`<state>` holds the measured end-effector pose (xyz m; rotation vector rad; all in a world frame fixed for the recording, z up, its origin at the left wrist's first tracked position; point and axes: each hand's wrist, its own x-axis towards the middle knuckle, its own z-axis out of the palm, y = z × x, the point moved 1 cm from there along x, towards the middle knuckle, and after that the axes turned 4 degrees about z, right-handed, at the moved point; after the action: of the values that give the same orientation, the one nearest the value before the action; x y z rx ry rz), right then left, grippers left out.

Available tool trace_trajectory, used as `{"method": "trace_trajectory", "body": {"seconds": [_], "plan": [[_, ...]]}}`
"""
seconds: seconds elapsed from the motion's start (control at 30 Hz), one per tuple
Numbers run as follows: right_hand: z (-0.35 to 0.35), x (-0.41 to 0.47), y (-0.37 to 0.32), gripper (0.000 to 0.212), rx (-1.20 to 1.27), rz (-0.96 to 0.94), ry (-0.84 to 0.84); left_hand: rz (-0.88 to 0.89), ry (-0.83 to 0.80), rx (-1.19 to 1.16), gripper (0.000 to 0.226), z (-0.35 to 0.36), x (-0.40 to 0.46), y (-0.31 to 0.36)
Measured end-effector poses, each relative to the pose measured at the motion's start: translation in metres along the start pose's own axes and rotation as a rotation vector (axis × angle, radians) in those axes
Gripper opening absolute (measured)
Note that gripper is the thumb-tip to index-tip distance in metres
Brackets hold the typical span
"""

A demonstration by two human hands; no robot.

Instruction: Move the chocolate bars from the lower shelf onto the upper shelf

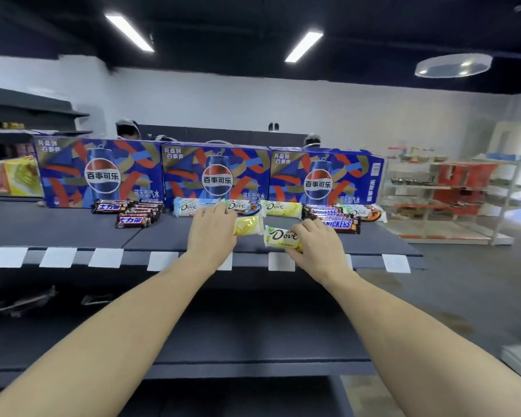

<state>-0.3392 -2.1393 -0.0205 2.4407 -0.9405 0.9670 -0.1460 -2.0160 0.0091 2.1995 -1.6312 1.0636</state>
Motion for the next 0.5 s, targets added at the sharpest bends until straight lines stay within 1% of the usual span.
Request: {"method": "trace_trajectory", "body": {"seconds": [0.17,0.33,0.5], "plan": [[0.025,0.026,0.005,0.035,-0.017,-0.017,-0.042,-0.035,-0.012,0.018,0.023,0.019,0.023,-0.008],[0.047,0.062,0.011,0.042,0.000,-0.025,-0.150,-0.054,-0.020,-0.003,0.018,0.045,0.051,-0.017],[0.076,0.089,0.022,0.045,0.055,0.049,-0.212,-0.036,-0.014,-0.012,0.024,0.067,0.087,-0.025]]}}
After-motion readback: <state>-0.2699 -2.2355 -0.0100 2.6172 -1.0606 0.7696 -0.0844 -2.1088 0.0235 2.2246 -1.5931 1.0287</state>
